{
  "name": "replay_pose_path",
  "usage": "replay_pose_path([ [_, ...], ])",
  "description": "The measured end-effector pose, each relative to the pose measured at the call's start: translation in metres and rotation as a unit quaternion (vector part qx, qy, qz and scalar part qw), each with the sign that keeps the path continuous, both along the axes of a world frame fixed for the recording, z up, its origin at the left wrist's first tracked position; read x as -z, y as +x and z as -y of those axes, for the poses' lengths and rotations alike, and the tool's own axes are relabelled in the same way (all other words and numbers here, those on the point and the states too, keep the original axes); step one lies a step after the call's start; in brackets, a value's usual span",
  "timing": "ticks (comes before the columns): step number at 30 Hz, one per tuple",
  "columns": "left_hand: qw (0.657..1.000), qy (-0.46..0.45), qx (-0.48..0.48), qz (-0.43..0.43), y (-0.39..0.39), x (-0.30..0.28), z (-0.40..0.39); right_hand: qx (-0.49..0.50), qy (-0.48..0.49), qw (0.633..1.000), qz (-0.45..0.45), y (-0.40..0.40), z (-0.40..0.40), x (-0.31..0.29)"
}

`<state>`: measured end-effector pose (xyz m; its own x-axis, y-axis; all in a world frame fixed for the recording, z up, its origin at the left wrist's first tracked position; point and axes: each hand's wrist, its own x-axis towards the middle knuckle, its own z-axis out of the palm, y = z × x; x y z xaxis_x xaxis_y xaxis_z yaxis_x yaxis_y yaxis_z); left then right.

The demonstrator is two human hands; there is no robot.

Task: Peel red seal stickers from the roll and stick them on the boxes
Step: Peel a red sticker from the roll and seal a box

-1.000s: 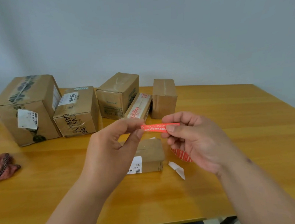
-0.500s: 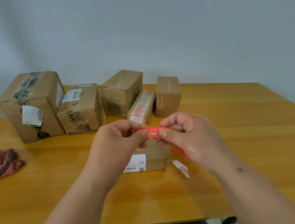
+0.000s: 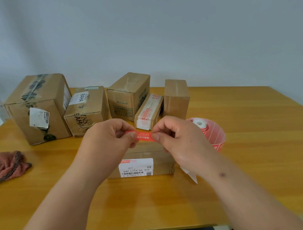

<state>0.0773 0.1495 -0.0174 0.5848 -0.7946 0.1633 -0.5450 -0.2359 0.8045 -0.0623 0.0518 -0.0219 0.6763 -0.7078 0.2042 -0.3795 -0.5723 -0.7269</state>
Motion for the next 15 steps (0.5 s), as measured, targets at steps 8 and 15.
replay_pose_path([
  [8, 0.993, 0.090, -0.003, 0.074, 0.009, -0.002, -0.001, -0.004, -0.025, 1.000, 0.001, 0.006, -0.005, 0.006],
  [15, 0.997, 0.059, 0.007, -0.041, 0.020, 0.008, -0.003, 0.014, -0.016, 0.999, -0.039, 0.010, 0.001, 0.014],
])
